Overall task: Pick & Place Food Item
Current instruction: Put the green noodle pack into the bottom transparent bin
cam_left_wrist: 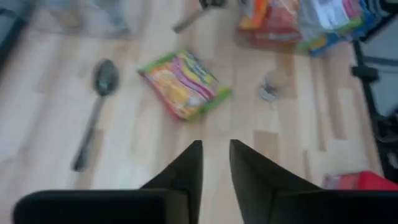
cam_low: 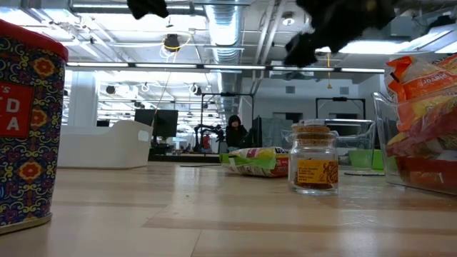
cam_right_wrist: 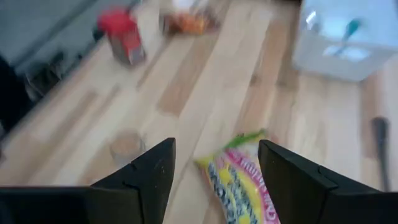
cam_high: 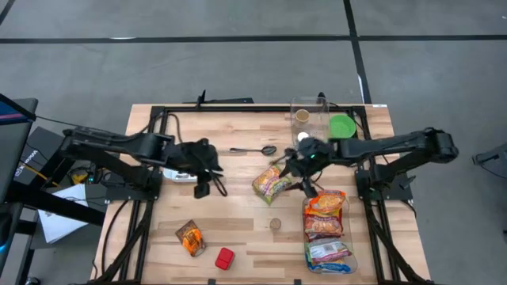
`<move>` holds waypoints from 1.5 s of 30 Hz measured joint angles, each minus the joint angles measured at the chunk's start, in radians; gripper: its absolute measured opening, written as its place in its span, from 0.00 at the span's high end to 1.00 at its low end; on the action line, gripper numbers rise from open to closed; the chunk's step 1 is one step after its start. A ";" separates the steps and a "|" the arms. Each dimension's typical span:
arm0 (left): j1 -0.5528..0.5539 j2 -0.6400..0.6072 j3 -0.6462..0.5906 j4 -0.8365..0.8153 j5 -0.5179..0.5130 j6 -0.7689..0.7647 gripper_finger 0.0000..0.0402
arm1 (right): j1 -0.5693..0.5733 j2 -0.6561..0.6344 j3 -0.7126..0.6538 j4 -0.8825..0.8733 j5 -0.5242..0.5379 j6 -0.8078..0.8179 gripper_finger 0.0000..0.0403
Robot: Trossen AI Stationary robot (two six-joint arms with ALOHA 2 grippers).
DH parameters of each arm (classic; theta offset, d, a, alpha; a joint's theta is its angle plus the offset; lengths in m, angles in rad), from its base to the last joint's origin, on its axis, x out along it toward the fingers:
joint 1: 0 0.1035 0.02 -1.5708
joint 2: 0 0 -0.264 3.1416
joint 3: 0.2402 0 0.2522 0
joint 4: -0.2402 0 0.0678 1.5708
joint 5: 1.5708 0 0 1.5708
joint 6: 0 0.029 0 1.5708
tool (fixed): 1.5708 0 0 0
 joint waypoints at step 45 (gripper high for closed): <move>-0.058 -0.068 -0.001 -0.120 -0.182 -0.031 0.67 | 0.070 0.381 0.193 0.014 0.317 -0.205 0.94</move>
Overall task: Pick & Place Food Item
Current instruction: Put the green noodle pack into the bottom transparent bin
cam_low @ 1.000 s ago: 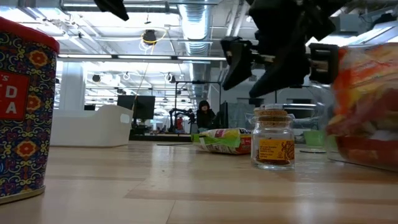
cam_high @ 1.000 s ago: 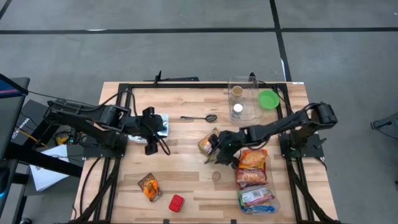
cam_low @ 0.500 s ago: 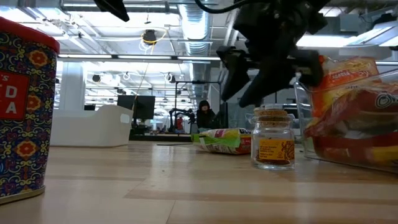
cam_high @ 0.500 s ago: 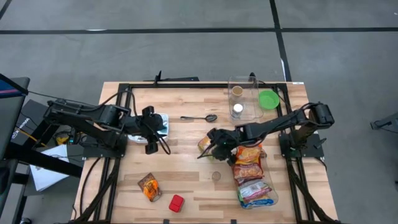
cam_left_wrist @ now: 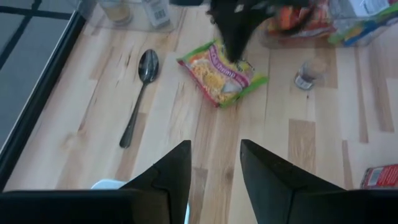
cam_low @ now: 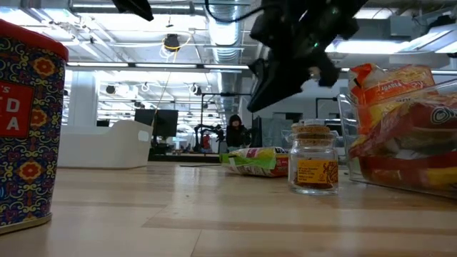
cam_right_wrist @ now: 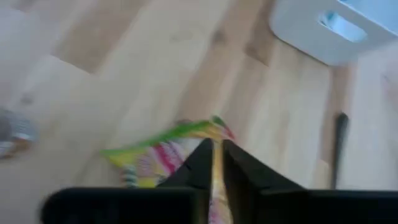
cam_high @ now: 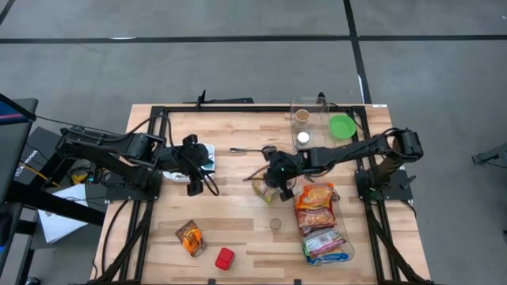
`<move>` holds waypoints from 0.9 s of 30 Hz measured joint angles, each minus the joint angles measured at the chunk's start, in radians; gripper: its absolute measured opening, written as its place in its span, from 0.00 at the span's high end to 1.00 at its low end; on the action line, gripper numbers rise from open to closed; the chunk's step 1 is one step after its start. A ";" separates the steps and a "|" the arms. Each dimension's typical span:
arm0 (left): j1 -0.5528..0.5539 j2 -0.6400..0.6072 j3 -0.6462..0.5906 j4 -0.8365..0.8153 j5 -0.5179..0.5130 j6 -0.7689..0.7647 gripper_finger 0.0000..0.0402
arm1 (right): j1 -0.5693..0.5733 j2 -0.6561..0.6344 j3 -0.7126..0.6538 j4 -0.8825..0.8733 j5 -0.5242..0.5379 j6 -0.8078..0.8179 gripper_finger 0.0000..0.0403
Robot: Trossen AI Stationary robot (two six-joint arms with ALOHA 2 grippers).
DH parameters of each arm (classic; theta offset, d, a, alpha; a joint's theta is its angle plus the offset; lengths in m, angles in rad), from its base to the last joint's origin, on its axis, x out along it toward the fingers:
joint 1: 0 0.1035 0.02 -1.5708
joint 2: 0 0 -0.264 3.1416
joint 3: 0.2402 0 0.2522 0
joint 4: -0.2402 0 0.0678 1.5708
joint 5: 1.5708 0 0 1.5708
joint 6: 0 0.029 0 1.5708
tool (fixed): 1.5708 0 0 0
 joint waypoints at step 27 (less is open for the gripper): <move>0.000 0.000 0.000 0.043 -0.016 -0.077 0.67 | -0.015 -0.054 -0.212 -0.020 0.058 -0.049 1.00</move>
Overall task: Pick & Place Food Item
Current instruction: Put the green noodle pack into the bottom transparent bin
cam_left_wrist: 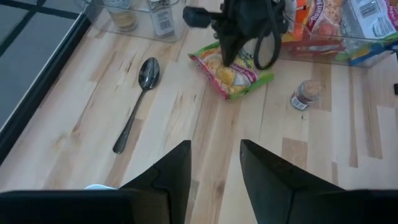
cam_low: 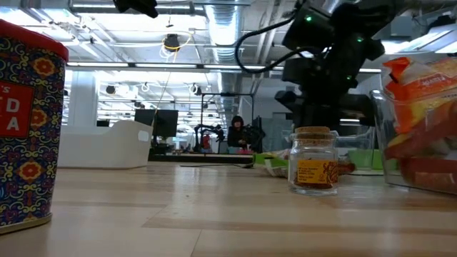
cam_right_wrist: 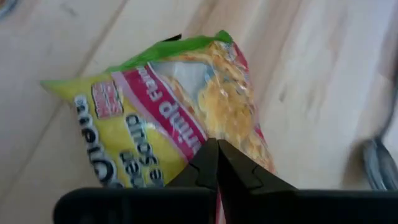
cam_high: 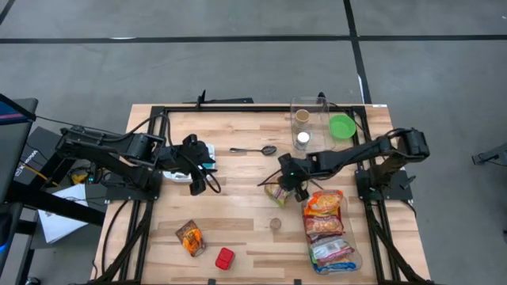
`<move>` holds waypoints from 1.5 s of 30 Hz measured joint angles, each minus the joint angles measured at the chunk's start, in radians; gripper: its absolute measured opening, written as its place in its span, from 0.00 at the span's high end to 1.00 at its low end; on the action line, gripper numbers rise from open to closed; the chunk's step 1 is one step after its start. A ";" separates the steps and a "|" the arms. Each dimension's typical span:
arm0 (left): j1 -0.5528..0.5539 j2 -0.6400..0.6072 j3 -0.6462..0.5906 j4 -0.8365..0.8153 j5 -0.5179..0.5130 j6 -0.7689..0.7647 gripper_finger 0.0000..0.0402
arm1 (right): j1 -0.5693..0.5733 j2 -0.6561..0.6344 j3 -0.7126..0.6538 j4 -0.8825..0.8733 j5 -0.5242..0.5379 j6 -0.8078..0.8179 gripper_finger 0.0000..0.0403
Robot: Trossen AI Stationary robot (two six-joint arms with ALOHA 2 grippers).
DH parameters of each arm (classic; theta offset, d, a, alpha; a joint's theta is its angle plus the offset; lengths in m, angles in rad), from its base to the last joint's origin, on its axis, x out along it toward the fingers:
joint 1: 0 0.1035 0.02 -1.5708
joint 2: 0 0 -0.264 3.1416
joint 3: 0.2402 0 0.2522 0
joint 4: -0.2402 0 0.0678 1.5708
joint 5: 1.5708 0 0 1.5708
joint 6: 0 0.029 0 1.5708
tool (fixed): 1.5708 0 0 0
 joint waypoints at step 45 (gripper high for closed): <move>0.000 0.000 0.000 0.001 -0.023 -0.030 0.67 | 0.023 0.247 0.195 0.036 -0.058 0.046 0.76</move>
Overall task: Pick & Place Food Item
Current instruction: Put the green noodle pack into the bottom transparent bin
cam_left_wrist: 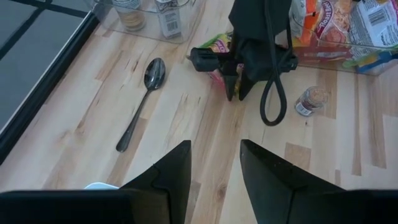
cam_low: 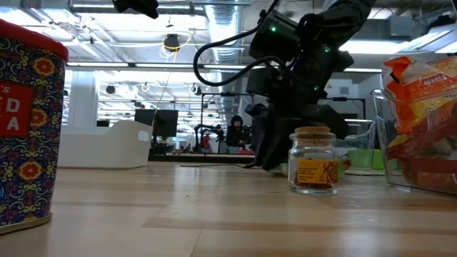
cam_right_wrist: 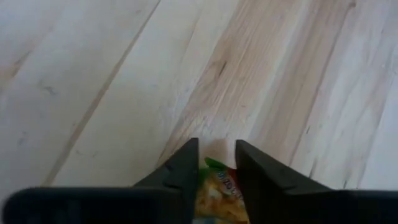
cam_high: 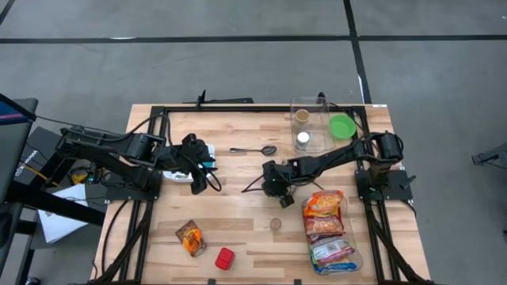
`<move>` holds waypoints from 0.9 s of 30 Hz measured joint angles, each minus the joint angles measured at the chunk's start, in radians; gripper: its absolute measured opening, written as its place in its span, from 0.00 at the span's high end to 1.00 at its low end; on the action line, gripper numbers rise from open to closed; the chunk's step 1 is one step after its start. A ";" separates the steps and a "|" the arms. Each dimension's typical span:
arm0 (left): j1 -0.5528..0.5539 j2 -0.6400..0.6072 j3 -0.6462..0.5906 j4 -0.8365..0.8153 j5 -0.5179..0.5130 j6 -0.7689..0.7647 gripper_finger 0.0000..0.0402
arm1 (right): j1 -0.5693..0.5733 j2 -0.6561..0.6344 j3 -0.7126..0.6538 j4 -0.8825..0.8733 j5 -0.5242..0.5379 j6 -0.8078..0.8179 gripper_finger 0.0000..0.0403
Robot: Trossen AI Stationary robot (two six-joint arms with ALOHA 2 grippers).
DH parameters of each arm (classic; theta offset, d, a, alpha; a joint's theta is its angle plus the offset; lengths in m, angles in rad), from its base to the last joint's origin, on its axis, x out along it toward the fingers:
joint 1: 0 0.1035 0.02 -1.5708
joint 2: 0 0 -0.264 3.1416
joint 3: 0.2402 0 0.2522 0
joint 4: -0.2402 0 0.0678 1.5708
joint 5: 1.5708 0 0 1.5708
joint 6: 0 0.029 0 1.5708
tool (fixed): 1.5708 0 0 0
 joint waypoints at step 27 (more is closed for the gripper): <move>0.000 0.000 0.000 0.000 0.001 0.005 0.67 | -0.037 -0.443 0.000 -0.131 -0.173 0.240 1.00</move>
